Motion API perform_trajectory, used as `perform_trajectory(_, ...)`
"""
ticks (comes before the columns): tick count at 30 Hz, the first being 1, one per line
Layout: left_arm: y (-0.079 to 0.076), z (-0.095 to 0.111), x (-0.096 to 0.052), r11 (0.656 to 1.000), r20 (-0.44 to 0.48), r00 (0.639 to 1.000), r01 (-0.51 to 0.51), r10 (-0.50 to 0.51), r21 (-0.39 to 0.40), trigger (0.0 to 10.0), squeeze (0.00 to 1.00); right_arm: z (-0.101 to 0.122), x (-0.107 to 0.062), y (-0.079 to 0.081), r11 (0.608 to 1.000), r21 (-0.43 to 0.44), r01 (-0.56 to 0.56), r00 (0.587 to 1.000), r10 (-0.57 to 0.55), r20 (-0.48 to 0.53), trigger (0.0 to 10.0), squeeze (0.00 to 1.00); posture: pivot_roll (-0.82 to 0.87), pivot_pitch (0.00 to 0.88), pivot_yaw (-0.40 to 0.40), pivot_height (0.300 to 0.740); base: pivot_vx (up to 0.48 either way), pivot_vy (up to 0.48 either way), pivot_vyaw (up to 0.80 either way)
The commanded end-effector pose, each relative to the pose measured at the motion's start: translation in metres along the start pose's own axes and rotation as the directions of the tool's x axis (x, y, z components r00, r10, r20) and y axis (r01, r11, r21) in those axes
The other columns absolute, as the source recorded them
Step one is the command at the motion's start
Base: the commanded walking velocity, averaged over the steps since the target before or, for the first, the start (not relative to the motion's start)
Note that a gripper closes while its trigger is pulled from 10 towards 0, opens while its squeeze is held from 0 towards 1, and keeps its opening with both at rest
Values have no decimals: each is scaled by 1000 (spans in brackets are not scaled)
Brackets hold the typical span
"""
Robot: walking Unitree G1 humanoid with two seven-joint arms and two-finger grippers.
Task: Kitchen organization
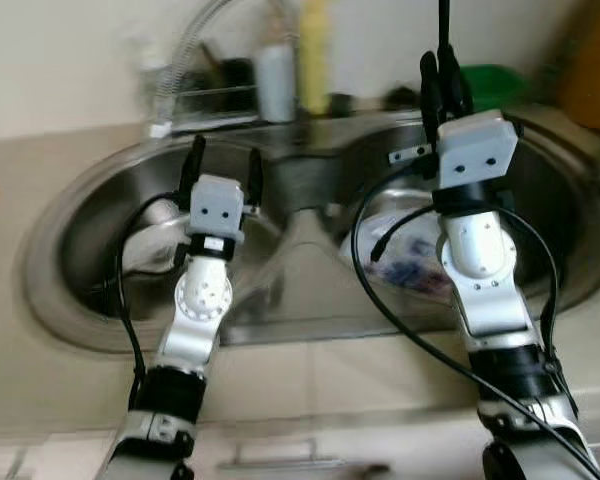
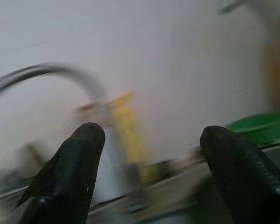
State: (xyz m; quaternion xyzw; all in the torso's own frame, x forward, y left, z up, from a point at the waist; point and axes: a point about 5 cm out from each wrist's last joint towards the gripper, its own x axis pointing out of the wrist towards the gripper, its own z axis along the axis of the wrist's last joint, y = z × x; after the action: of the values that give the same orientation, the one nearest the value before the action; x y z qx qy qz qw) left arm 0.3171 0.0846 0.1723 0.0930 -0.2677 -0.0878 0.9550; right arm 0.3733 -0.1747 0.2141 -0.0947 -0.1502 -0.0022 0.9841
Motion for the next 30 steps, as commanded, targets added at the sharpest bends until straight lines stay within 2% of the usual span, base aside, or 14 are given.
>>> perform_trajectory(1,22,-11,-7,999,-51,998,-40,42,37,10000,0,-30,-7,20,993,96,-69,981,86,-175,10000,1000,-146,0,48,740,0,0,0)
perform_trajectory(2,21,-11,-7,999,-51,998,-39,41,37,10000,0,-32,-8,20,993,95,-66,978,84,-191,10000,1000,-146,0,48,740,0,0,0)
perform_trajectory(3,21,-11,-6,999,-53,998,-42,43,33,10000,0,-41,-10,17,993,113,-35,966,63,-251,10000,1000,-149,0,49,740,0,0,0)
perform_trajectory(5,21,-11,-6,999,-56,997,-44,46,28,10000,0,-45,-11,15,992,123,-16,959,50,-279,10000,1000,-149,0,49,740,0,0,0)
perform_trajectory(7,21,-11,-7,999,-64,997,-46,48,22,10000,0,-48,-9,13,986,168,2,950,51,-309,10000,1000,-151,0,50,740,0,0,0)
perform_trajectory(8,21,-11,-8,999,-64,997,-45,46,22,10000,0,-47,-7,12,984,179,-2,948,59,-311,10000,176,-151,0,49,740,0,0,0)
perform_trajectory(9,21,-12,-8,999,-65,997,-43,45,21,10000,0,-47,-6,12,984,179,-8,947,65,-316,10000,0,-151,0,49,740,0,0,0)
perform_trajectory(14,21,-11,-9,999,-68,996,-52,53,11,10000,0,-42,-2,9,982,187,-4,952,61,-301,10000,0,-151,0,46,740,-58,0,0)
perform_trajectory(21,22,-11,-9,998,-80,995,-58,58,3,10000,0,-17,5,0,983,181,43,988,-15,-155,10000,0,-153,0,45,740,-460,0,0)
perform_trajectory(25,21,-10,-9,999,-64,997,-50,50,6,10000,0,-5,6,-4,986,157,56,995,-42,-87,10000,0,-157,0,45,740,0,0,0)
perform_trajectory(30,20,-10,-10,999,-69,996,-47,47,4,10000,0,-1,4,-6,987,143,72,996,-64,-60,10000,0,-157,0,45,740,0,0,0)
